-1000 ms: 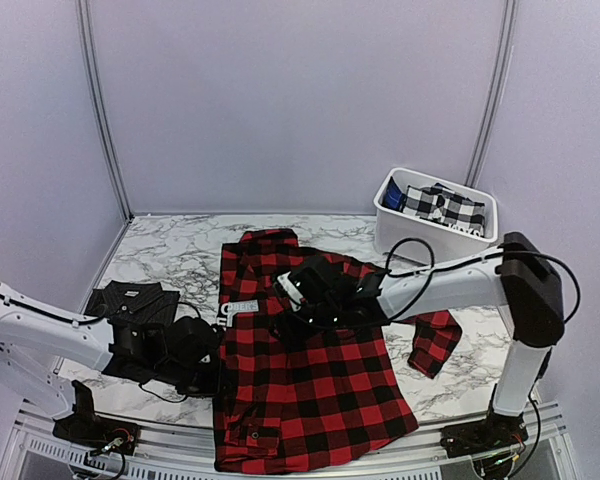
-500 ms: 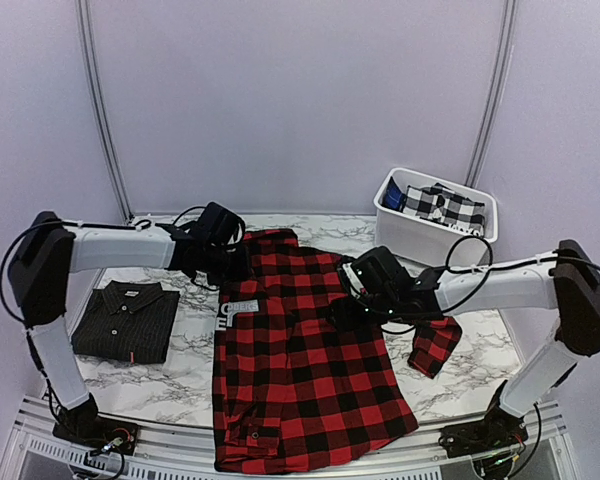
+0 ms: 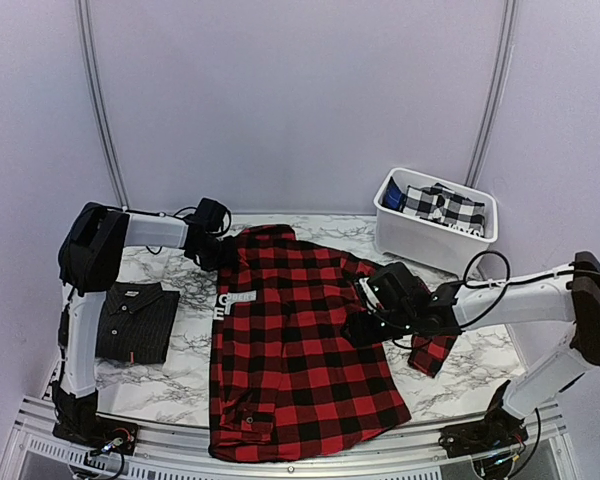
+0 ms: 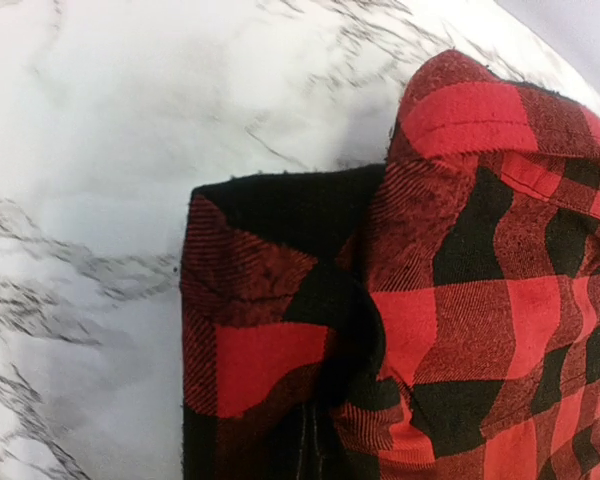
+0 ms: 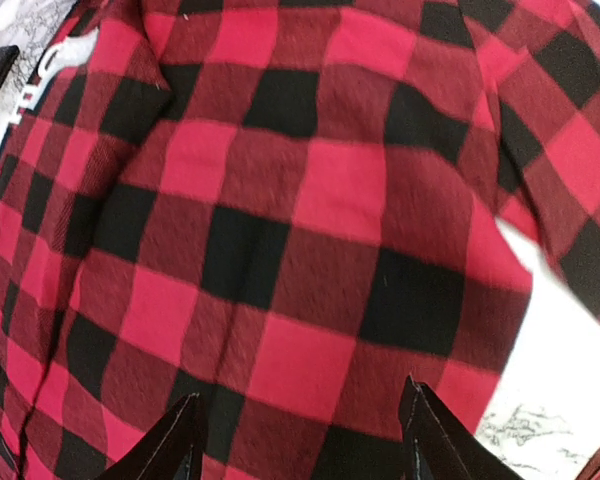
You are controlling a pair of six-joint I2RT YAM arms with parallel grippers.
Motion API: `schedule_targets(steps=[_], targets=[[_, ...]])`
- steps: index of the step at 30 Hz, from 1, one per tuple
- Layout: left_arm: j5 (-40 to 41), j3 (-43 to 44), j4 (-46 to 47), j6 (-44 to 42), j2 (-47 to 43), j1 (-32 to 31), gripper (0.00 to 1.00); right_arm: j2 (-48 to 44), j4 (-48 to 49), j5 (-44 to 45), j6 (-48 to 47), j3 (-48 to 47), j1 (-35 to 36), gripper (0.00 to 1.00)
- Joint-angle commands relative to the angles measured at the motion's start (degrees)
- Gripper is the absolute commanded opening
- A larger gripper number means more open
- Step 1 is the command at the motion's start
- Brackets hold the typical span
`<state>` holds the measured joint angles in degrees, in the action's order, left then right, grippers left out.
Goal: Fold and stack the long sleeve shirts
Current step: Adjust the 1/3-folded shirt at the center of the board.
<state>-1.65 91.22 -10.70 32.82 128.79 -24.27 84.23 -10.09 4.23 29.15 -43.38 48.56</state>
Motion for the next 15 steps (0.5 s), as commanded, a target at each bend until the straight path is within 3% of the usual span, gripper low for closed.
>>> schedule_targets(steps=[1,5,10,15], targets=[[-0.6,0.19,-4.95,-0.2,3.57,2.35,0.04,-2.67,1.18,-1.62,2.13,2.05,-0.45,0.61],[-2.01,2.35,-5.86,-1.0,4.54,3.16,0.05,-4.03,2.4,-3.56,4.91,5.49,1.9,0.62],[-4.28,5.13,-6.53,-1.07,5.49,3.08,0.07,-5.45,-0.96,-0.25,11.07,7.93,10.36,0.61],[-4.86,6.53,-6.72,-1.71,5.54,3.04,0.09,-12.13,-4.07,1.68,18.99,13.45,16.04,0.61]])
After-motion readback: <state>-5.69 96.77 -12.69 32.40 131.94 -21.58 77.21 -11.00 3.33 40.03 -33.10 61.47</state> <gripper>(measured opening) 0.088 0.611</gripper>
